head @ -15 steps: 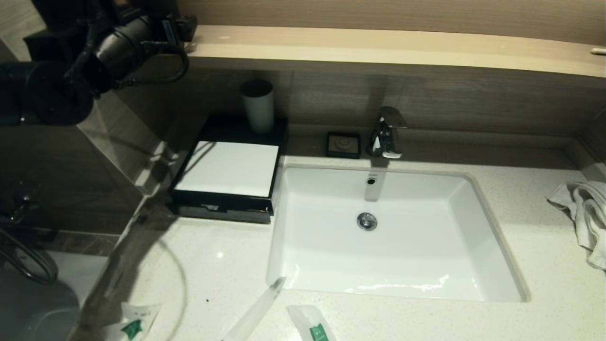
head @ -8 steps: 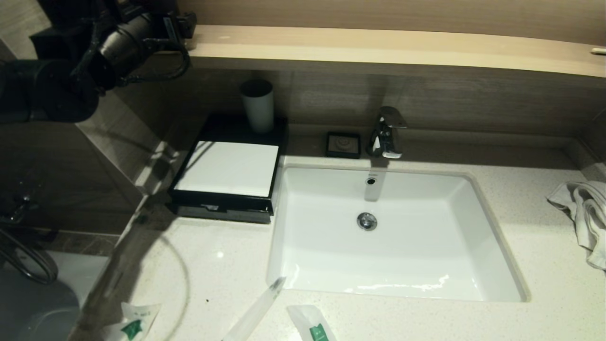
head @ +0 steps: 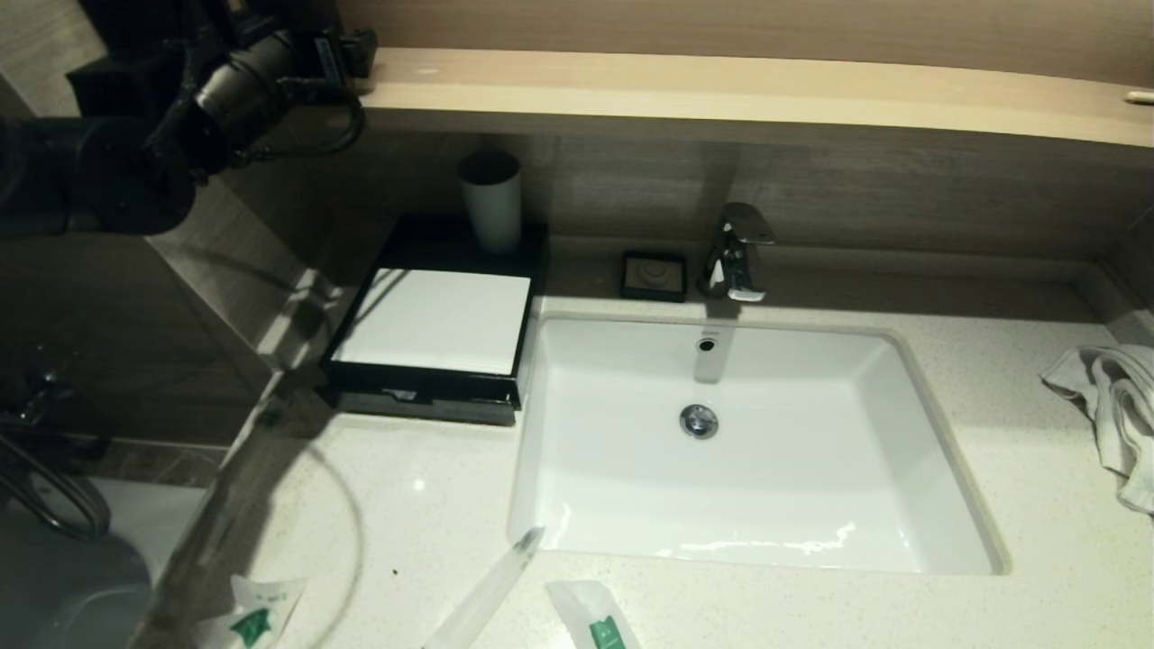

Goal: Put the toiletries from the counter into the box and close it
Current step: Pick up the cup

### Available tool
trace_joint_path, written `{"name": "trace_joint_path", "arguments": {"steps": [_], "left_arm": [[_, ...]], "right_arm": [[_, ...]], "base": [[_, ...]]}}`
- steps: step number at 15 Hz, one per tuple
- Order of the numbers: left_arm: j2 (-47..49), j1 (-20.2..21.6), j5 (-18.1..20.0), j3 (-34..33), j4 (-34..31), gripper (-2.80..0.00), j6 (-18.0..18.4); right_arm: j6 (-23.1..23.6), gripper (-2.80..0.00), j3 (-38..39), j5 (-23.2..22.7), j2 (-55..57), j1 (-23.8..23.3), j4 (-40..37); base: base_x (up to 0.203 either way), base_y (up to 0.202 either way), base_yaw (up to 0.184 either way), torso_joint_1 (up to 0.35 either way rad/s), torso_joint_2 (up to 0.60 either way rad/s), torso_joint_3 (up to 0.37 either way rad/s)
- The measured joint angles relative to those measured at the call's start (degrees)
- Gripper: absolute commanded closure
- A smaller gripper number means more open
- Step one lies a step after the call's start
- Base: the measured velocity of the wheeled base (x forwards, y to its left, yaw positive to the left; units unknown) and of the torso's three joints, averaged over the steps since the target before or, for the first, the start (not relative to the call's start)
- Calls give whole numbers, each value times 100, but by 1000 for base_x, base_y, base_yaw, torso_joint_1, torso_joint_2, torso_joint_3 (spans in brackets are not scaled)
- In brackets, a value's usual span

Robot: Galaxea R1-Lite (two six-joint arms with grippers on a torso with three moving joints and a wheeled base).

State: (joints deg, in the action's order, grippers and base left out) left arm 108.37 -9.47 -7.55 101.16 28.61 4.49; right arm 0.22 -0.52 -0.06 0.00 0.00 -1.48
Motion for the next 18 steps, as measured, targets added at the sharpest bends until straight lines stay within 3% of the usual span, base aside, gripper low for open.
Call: {"name": "trace_joint_path", "arguments": {"steps": [3,10,11,18], "left_arm": [[131,9,-179,249,5,-280,15],[205,16,-210,334,-11,-280,15],[195,16,-215,337,-12,0,15],[122,13,-215,337,-23,0,15]], "right_arm": [[2,0,0,2,0,0,-1],[2,0,0,-2,0,0,0],[0,0,0,1,0,0,-1],[1,0,0,4,0,0,-1]], "base": [[0,0,0,0,0,0],[0,0,0,0,0,0],[0,0,0,0,0,0],[0,0,0,0,0,0]]}}
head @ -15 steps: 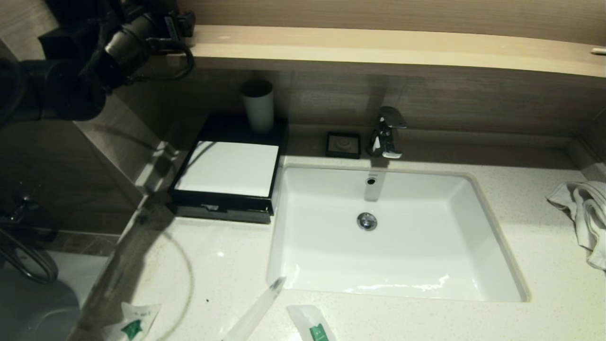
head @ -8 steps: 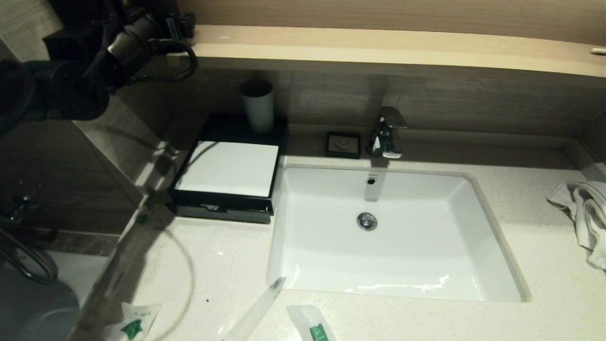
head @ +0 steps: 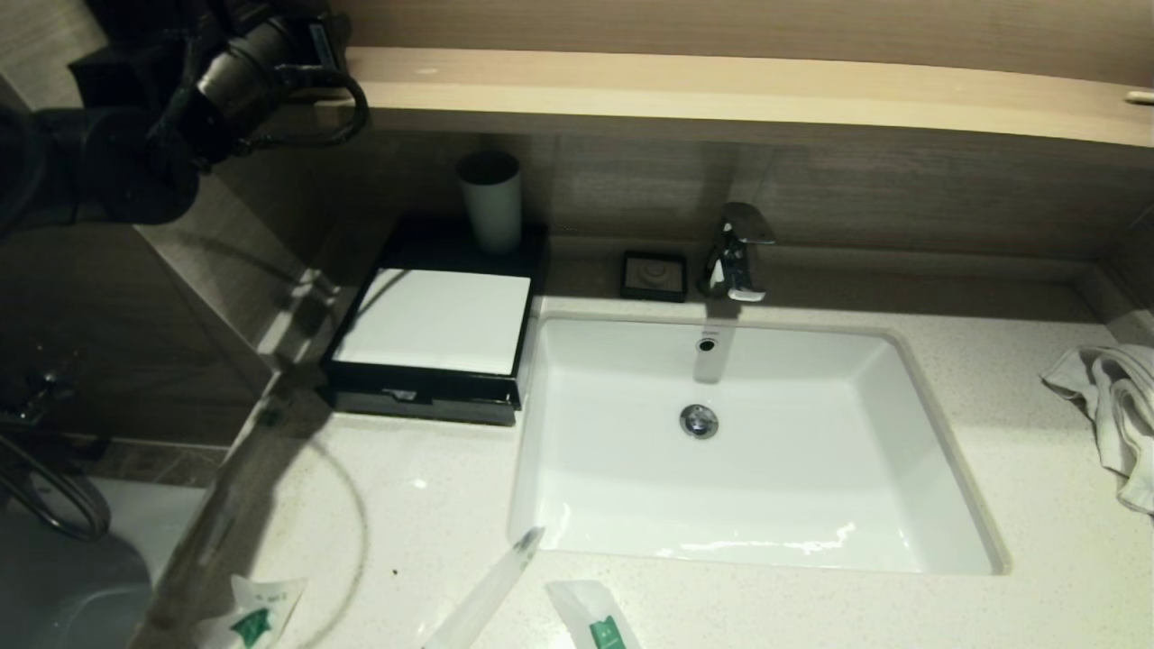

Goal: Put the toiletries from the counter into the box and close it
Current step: Pick up the cup

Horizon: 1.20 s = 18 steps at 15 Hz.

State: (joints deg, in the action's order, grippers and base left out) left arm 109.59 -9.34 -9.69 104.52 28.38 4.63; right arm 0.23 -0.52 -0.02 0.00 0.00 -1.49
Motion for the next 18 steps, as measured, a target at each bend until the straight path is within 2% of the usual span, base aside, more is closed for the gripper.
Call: {"name": "trace_joint_path", "arguments": {"steps": [7,18], "left_arm": [[-169,-16,11,-98,-15,0,-30],[-1323,-154,53,-1546,-96,0,-168]], "right_arm": [[2,0,0,-1,0,-2,0],[-1,0,0,-3,0,0,0]], "base": [[0,0,0,0,0,0],[0,0,0,0,0,0]]}}
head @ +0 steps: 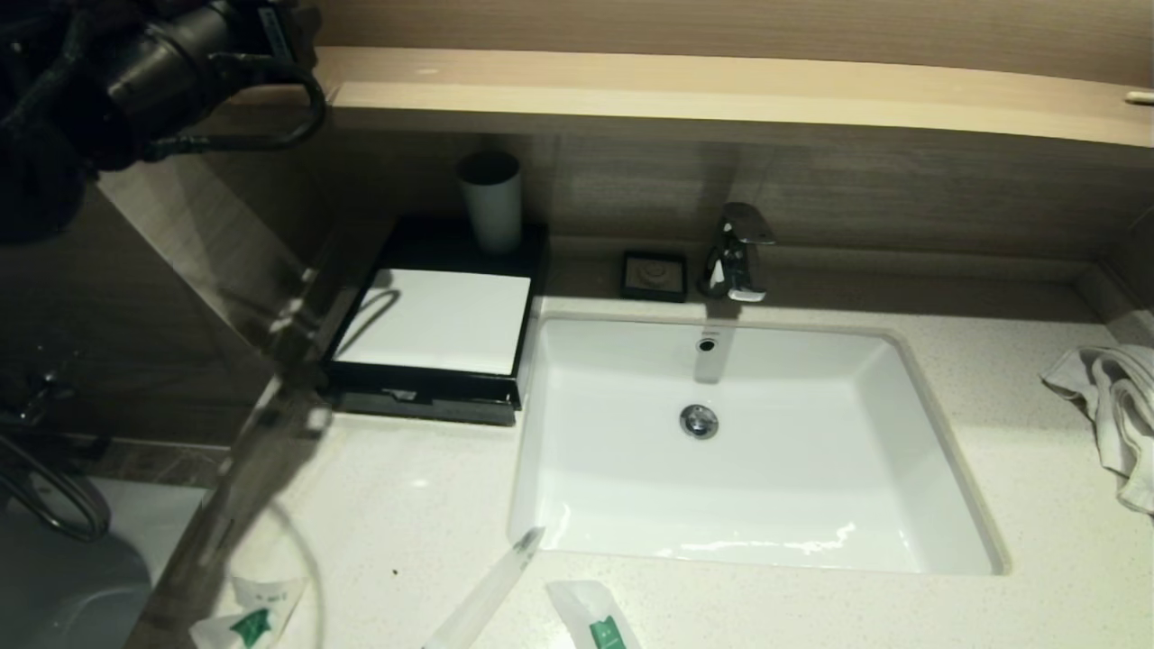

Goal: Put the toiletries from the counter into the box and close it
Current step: Pick up the cup

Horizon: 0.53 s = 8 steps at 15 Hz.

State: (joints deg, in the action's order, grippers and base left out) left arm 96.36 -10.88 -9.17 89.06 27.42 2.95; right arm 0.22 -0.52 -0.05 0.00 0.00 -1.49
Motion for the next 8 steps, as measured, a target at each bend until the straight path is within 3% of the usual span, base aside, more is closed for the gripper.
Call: {"name": "trace_joint_path", "arguments": {"steps": [8], "left_arm": [[-1254,-184,25,-1882,54,0,-60]], "right_arm": [[1,0,0,1,0,0,0]], "base": [[0,0,0,0,0,0]]}}
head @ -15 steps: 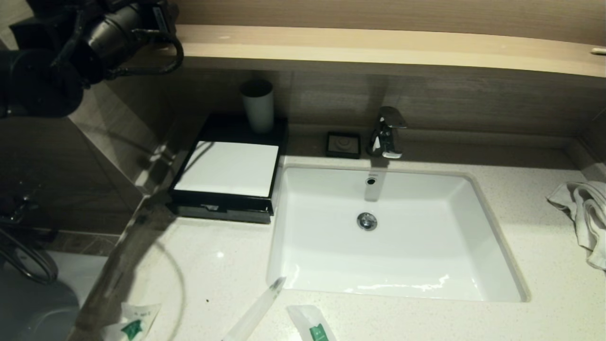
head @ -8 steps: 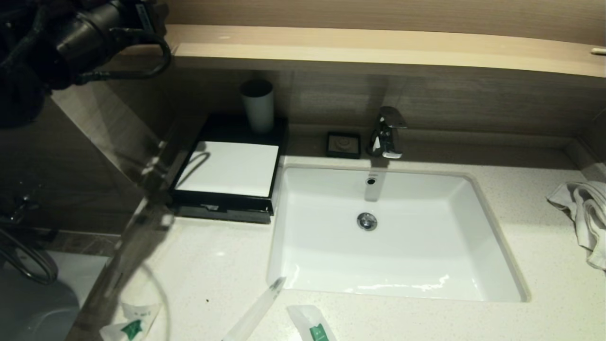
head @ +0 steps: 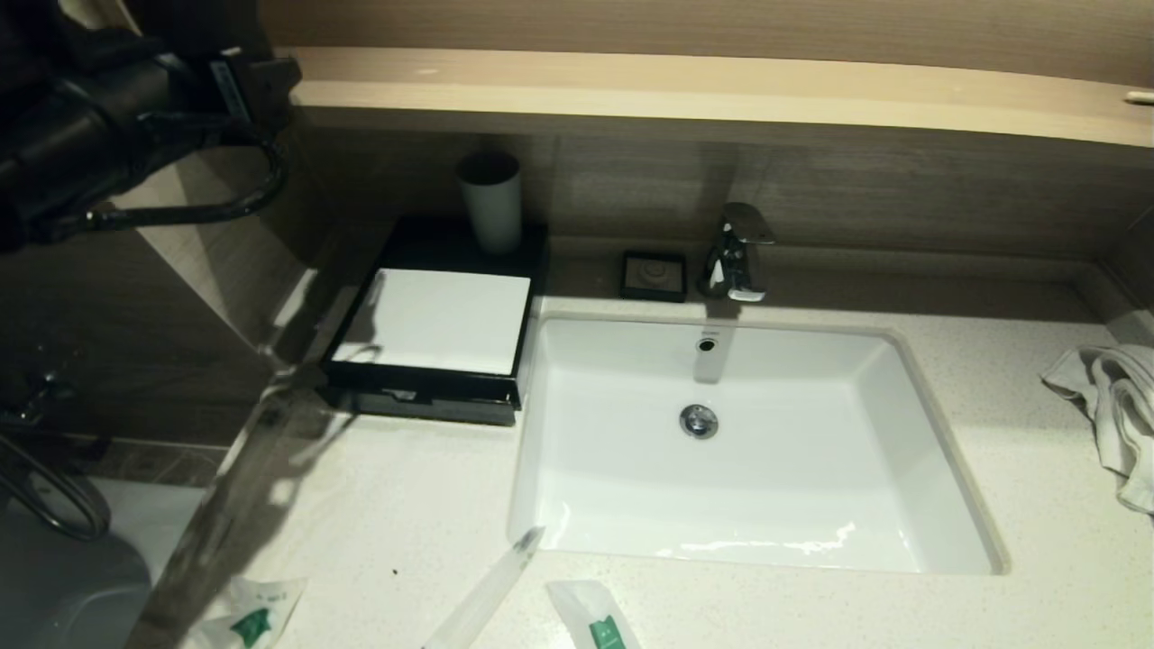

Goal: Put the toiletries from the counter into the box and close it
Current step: Pick up the cup, then place the cup on the storage box

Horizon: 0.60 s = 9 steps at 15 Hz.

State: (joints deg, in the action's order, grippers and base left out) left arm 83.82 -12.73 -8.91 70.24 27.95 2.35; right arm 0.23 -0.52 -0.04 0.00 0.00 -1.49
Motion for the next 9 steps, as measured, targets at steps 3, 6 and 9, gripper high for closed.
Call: {"name": "trace_joint_path", "arguments": {"steps": [3,6,9], "left_arm": [[-421,-9,4,-849,62,0,-28],[-749,-11,1,-1668,344,0,-35],[-1016,-11,4,-2390,662,0,-30]], "right_arm": [[1,0,0,-1,0,0,0],[2,0,0,2,0,0,0],[2,0,0,-2,0,0,0]], "base": [[0,0,0,0,0,0],[0,0,0,0,0,0],[0,0,0,0,0,0]]}}
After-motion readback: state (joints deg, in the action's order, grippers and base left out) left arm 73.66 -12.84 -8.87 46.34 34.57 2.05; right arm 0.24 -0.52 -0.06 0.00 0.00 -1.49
